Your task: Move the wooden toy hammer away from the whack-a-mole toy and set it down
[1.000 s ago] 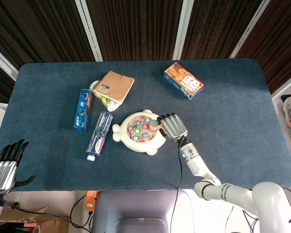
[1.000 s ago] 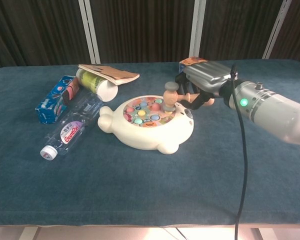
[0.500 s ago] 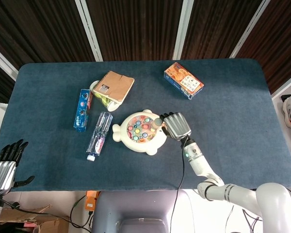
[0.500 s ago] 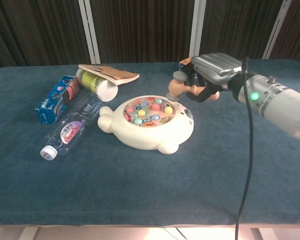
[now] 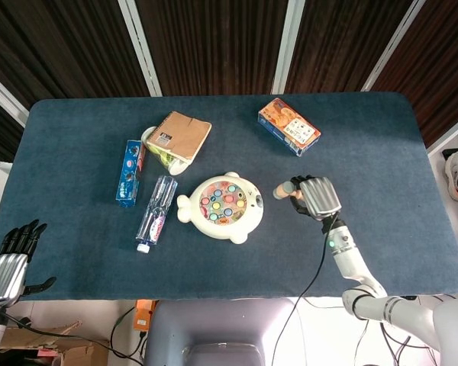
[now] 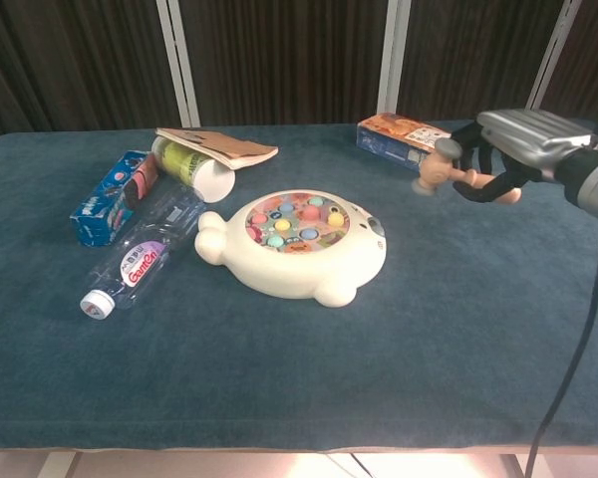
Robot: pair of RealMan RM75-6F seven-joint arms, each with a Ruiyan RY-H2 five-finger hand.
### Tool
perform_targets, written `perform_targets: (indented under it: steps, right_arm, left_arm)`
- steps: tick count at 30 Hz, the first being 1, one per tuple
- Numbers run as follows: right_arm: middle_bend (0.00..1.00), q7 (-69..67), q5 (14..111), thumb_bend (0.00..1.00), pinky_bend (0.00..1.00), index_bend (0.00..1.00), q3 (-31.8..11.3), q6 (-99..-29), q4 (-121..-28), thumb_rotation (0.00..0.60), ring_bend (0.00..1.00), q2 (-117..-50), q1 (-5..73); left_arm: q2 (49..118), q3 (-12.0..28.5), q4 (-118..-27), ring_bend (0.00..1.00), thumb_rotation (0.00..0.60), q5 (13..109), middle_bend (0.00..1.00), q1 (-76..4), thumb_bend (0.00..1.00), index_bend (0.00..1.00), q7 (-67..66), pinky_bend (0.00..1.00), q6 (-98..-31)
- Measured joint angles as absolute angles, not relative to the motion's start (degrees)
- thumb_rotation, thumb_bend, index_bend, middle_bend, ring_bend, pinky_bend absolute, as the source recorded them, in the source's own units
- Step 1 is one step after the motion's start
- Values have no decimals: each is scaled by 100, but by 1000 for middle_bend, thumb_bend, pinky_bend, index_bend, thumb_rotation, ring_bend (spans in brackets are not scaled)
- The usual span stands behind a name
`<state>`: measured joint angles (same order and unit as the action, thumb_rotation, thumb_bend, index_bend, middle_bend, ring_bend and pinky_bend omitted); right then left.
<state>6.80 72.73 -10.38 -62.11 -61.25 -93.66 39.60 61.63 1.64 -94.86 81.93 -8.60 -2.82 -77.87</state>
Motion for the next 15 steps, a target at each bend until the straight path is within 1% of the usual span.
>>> perform_targets:
  steps: [8,15]
  right_arm:
    - [806,-234,7436,536,696,997,-796,-6016,-5009,600,714,-9652,3728]
    - [806,-887,7719,535,685,927,-597,-5874,-4091,600,667,-10064,3636]
  left_arm:
    - [6178,169,-9496,0,600,8165,0,-875,87,0,-322,63,-7755]
    - [6164,176,-9503,0,600,8123,0,-882,87,0,-309,63,-7725]
